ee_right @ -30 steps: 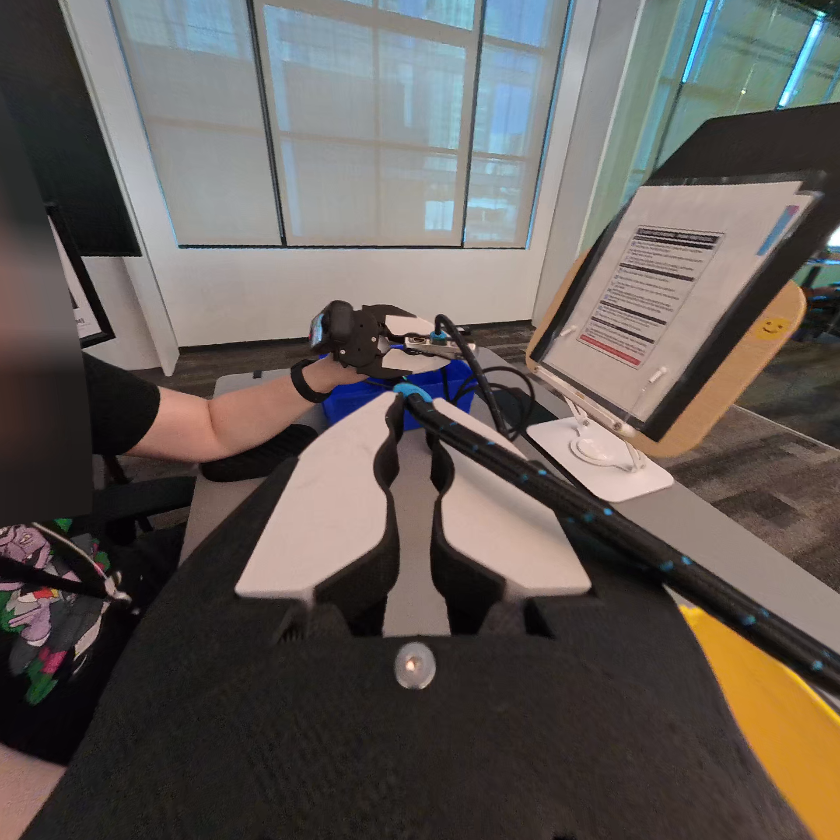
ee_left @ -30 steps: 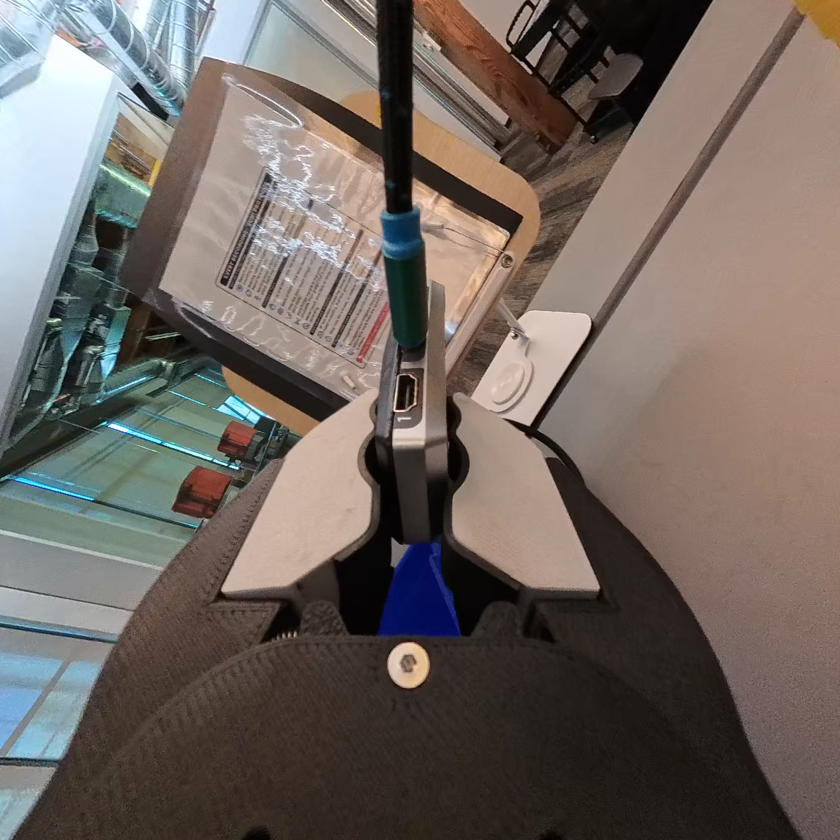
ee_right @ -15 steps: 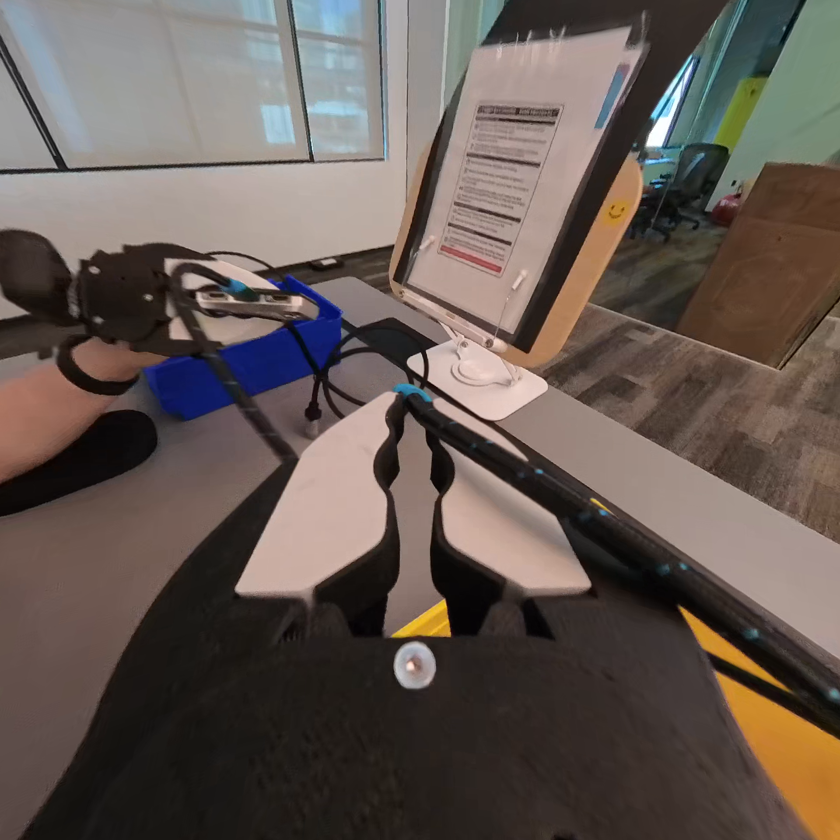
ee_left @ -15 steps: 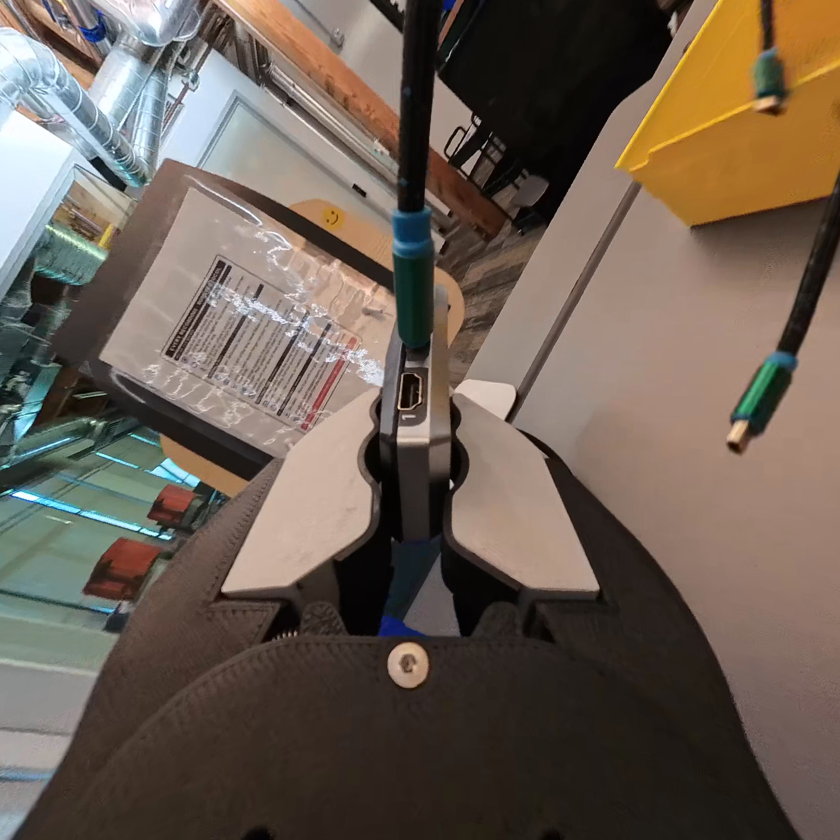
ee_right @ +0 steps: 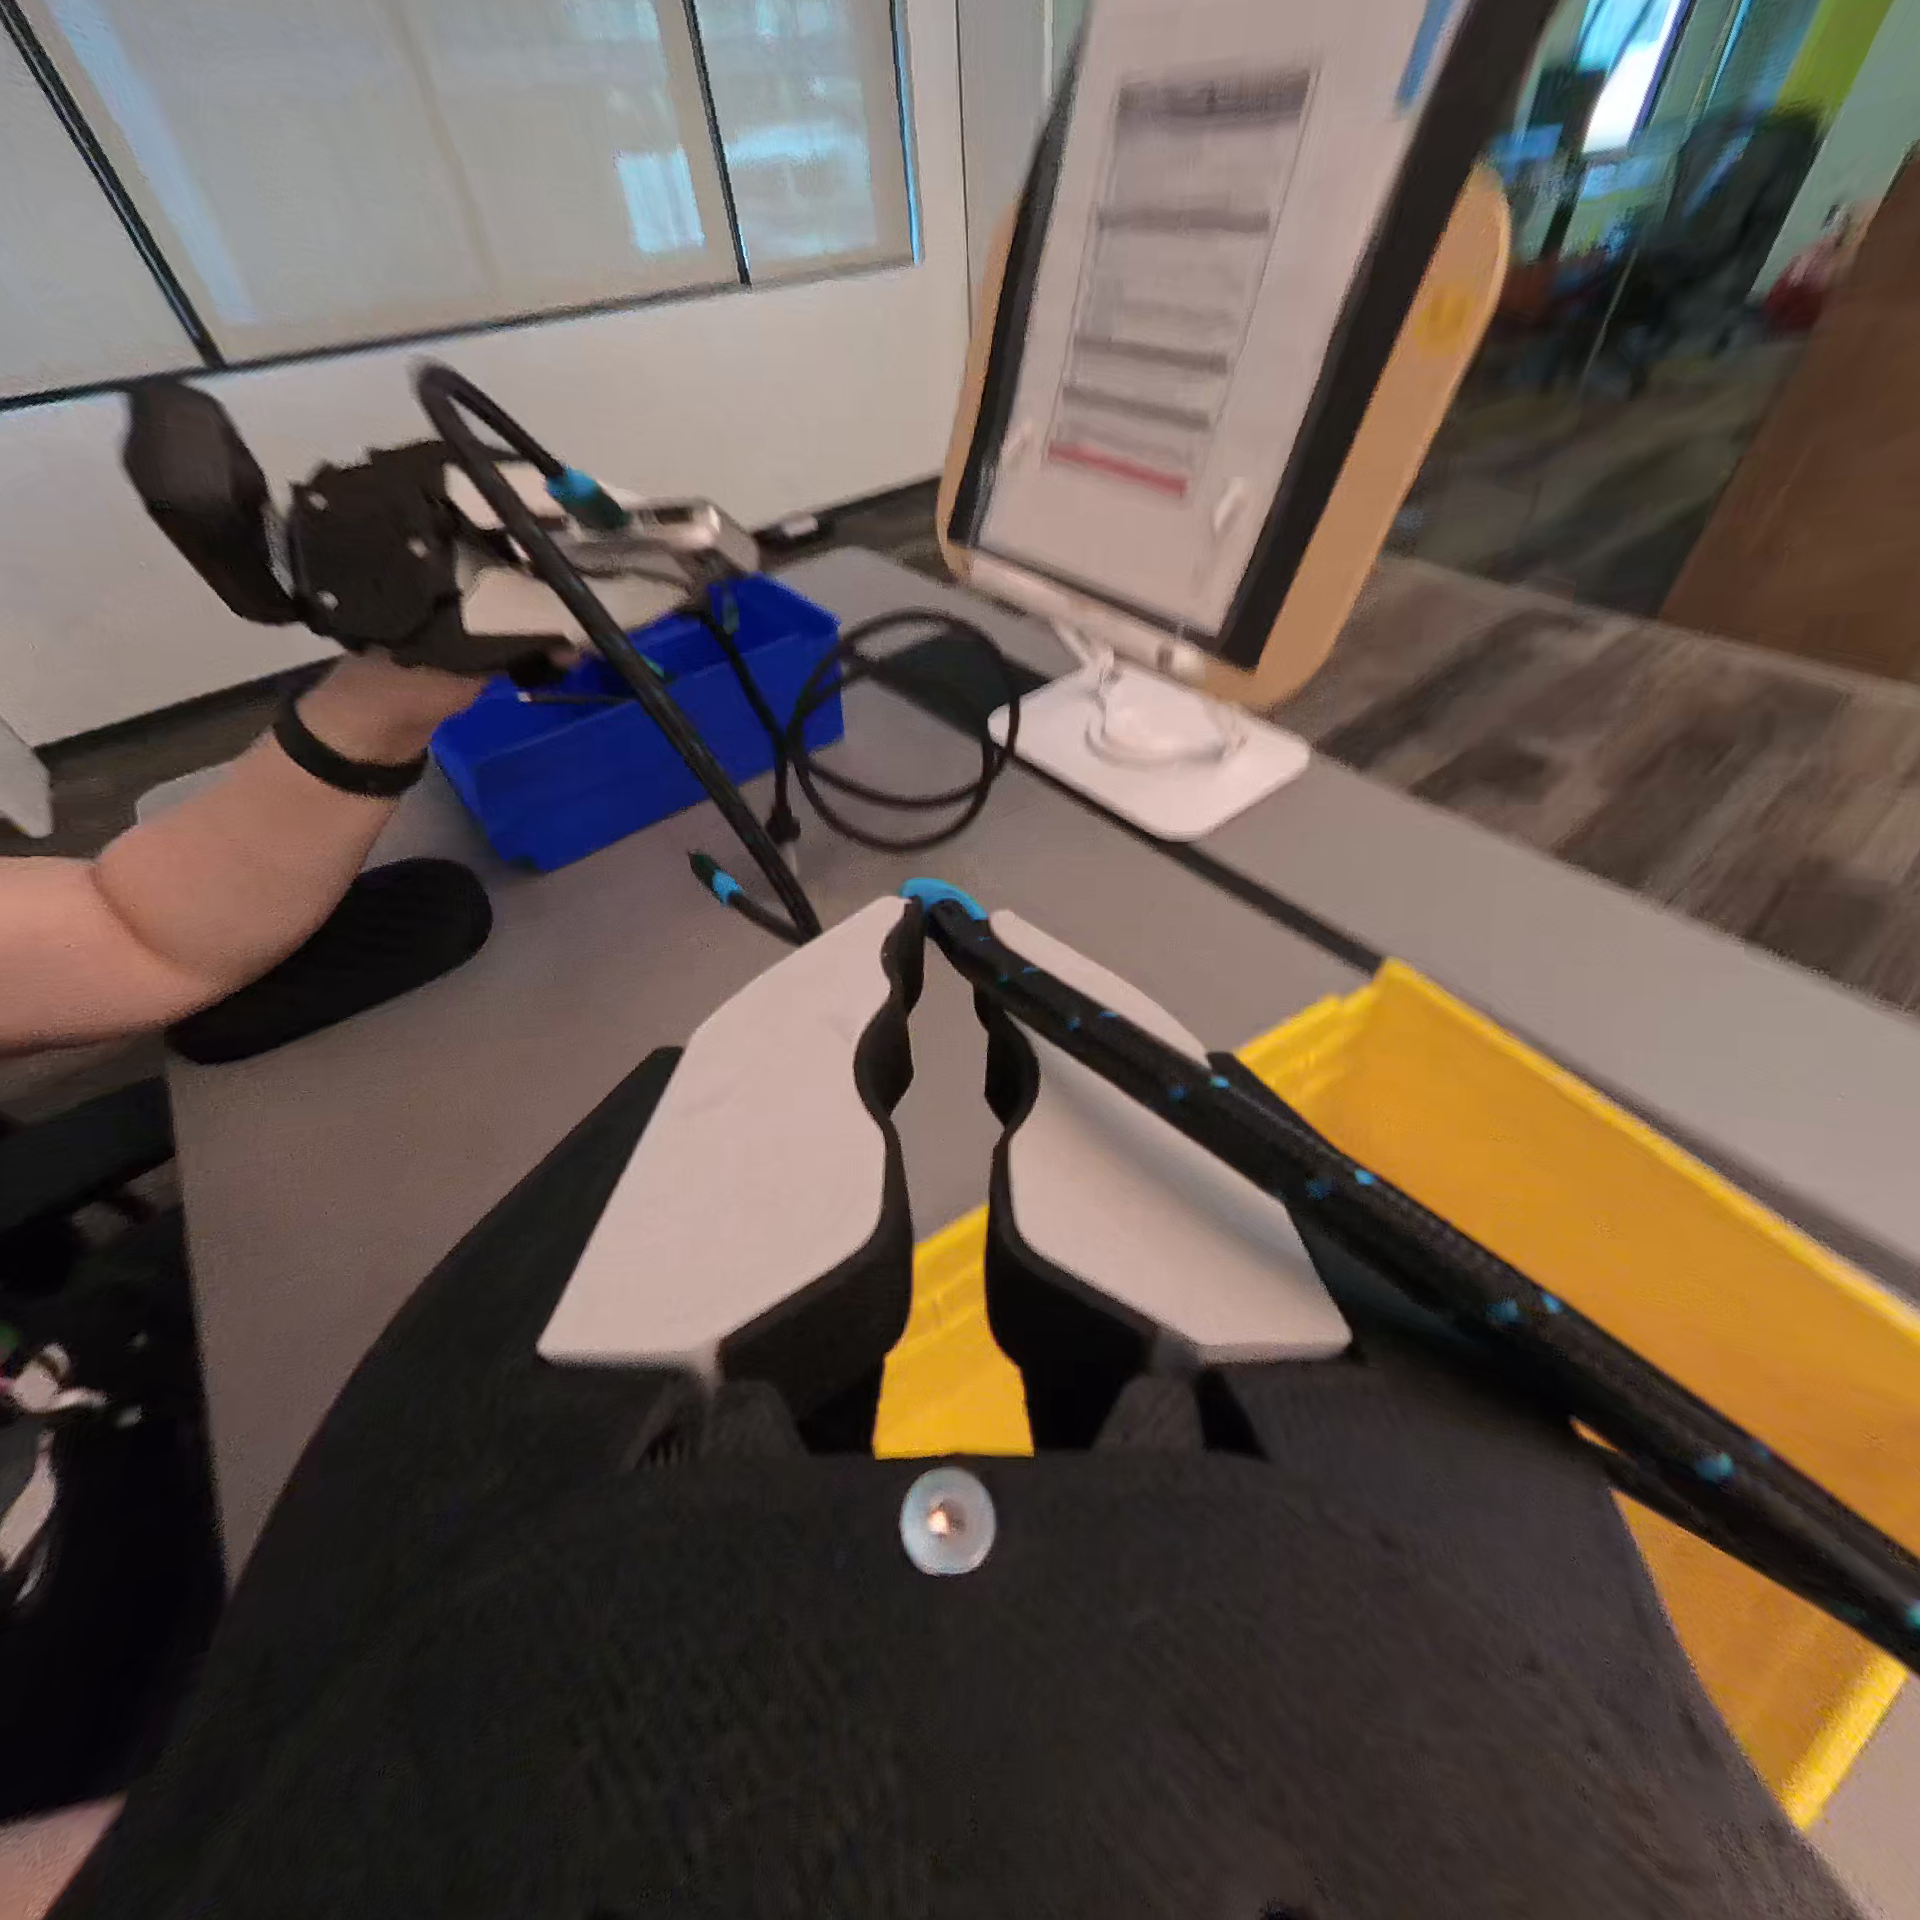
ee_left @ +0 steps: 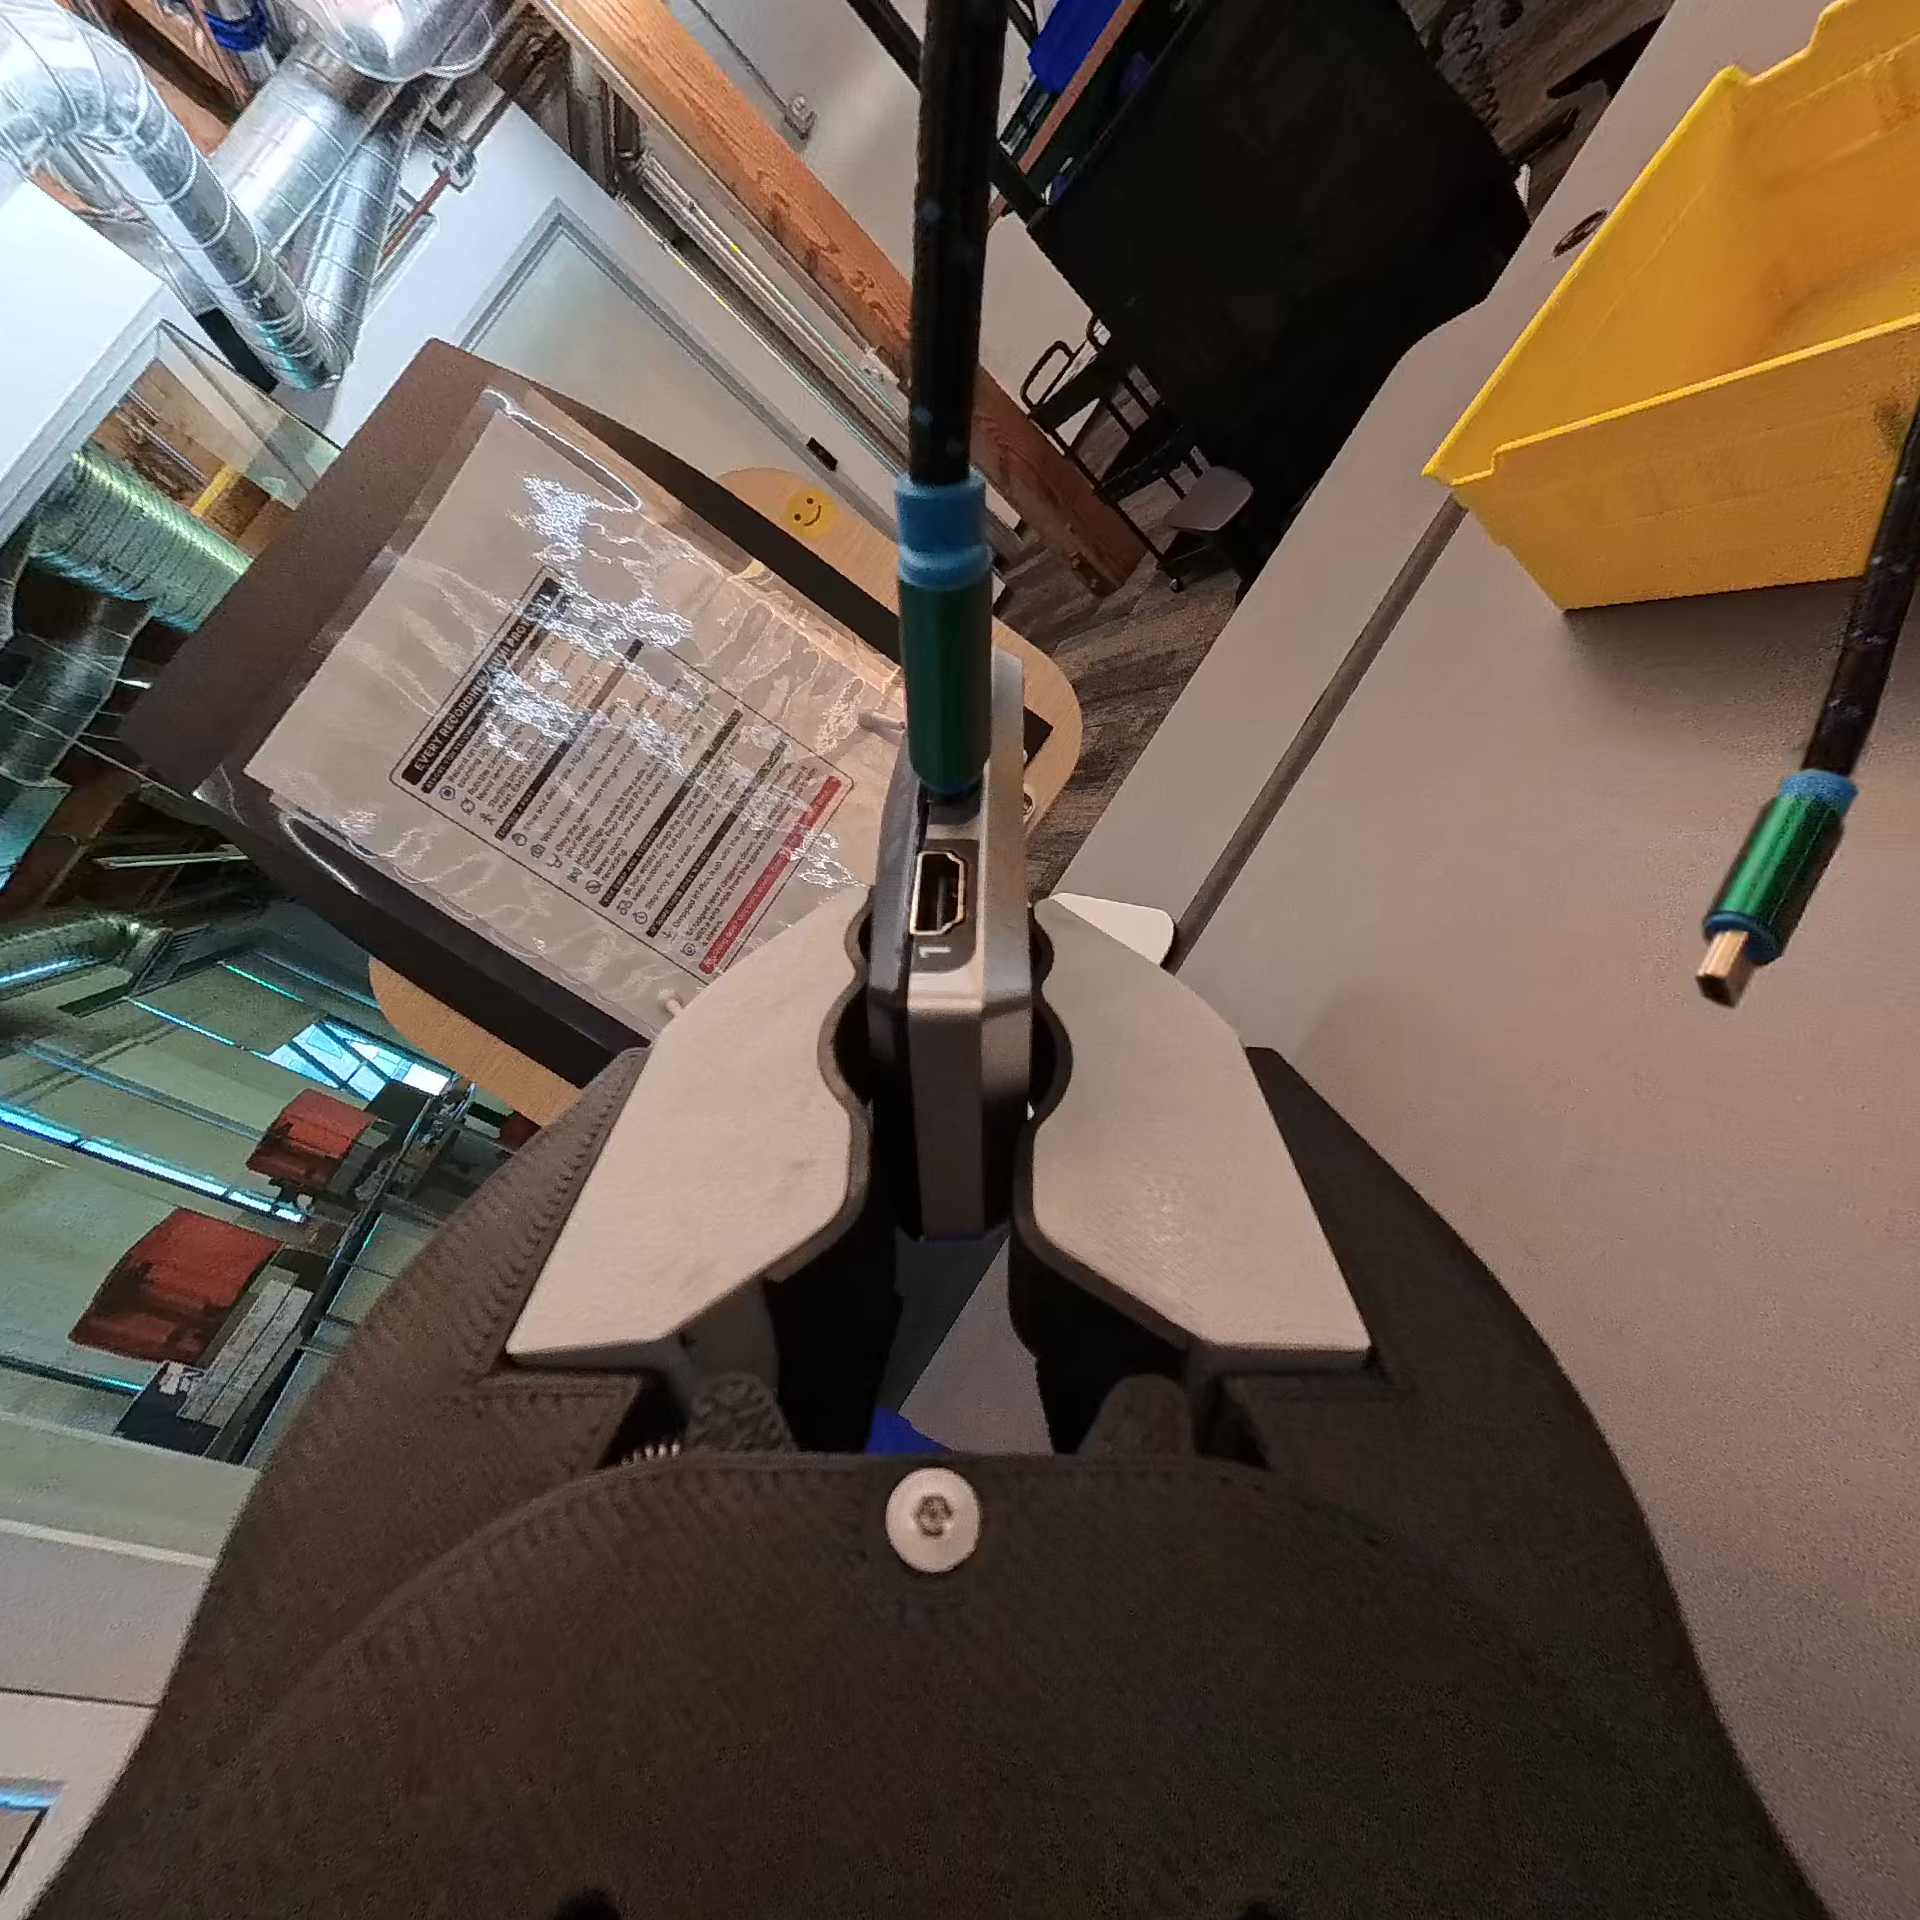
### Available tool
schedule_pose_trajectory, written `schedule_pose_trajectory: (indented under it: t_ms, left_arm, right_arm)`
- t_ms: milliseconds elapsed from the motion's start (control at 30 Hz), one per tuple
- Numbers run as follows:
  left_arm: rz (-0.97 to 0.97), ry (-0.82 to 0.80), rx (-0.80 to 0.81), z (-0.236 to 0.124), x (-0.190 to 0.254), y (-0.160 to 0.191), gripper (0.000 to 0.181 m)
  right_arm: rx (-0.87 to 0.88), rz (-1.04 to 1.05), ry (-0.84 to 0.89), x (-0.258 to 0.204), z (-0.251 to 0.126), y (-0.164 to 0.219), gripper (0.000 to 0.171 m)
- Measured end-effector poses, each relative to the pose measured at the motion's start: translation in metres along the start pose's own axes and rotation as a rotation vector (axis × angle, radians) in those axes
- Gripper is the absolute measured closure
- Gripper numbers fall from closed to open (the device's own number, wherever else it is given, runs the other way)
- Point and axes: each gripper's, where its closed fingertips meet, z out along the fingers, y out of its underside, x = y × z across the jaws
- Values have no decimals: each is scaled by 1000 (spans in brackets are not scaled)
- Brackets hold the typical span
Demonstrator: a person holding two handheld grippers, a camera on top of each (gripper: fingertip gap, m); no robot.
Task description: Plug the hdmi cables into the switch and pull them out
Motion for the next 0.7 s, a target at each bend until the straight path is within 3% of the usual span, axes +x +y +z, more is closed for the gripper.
schedule_pose_trajectory:
  t_ms: [33,233,367,533,700]
  left_arm:
    - [0,1,0,0,0,0,160]
    - [4,12,-8,2,5,1,160]
    - [12,16,-14,4,7,2,160]
    - [25,19,-19,5,10,2,160]
    - [26,28,-21,5,11,2,160]
  right_arm:
    - [-44,33,9,8,1,12,162]
    - [-392,178,2,24,8,91,161]
    - [-462,243,-37,25,10,111,161]
    - [-699,347,26,31,-2,160,159]
    - [-830,461,67,34,-8,183,148]
